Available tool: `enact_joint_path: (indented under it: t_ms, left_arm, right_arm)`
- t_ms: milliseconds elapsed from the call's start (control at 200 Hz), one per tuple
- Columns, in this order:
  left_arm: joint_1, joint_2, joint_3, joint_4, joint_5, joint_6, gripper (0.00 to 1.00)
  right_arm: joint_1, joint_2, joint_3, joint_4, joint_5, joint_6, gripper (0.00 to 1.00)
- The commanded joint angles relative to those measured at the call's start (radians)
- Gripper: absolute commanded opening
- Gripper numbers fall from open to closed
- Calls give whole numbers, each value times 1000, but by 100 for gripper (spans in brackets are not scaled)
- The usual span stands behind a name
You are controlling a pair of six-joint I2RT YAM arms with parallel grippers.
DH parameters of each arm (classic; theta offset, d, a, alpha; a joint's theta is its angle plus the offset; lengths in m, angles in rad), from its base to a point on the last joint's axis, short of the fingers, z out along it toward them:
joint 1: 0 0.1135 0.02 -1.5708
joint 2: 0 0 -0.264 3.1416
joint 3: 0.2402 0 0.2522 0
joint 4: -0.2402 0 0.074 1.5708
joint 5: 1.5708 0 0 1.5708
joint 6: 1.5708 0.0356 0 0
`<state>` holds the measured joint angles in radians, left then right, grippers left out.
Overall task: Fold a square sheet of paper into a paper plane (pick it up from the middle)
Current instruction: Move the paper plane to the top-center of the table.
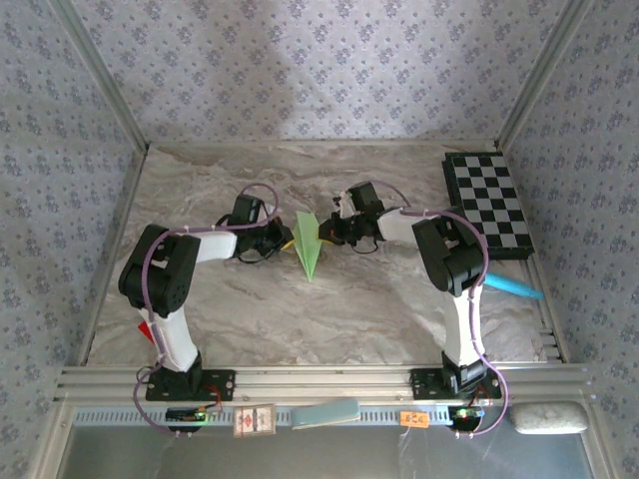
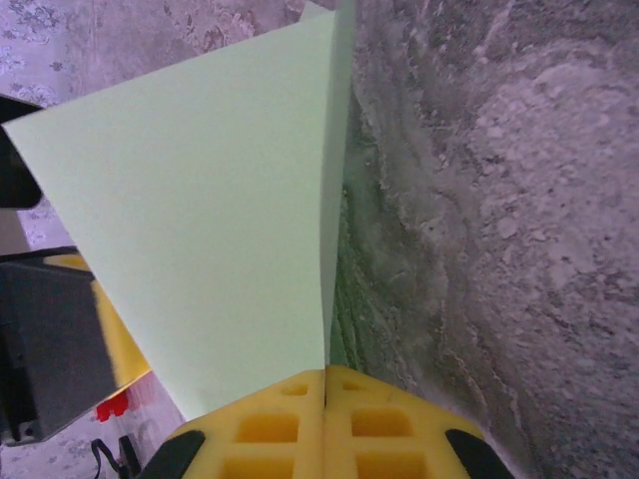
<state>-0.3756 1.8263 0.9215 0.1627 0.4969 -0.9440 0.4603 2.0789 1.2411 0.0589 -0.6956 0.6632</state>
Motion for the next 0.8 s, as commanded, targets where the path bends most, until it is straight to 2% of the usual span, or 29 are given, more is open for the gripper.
enact_joint_path:
  t_ms: [0,580,695,795]
  left_arm:
    - [-5,-72,0,-31,-34,24,0]
    - [-5,-77,-85,-23,-64,2,0]
    - [-5,-73,-84,-40,-79,5,6]
    - [-5,-67,-71,-72,-89,15,7]
  right_arm:
    - [-8,-44,-15,-24,-1,-11,2]
    - [-3,-12,-40,-4,-5,13,4]
    - [-3,2,-40,-13,-5,13,6]
    - [-3,14,-34,-27,-2,13,7]
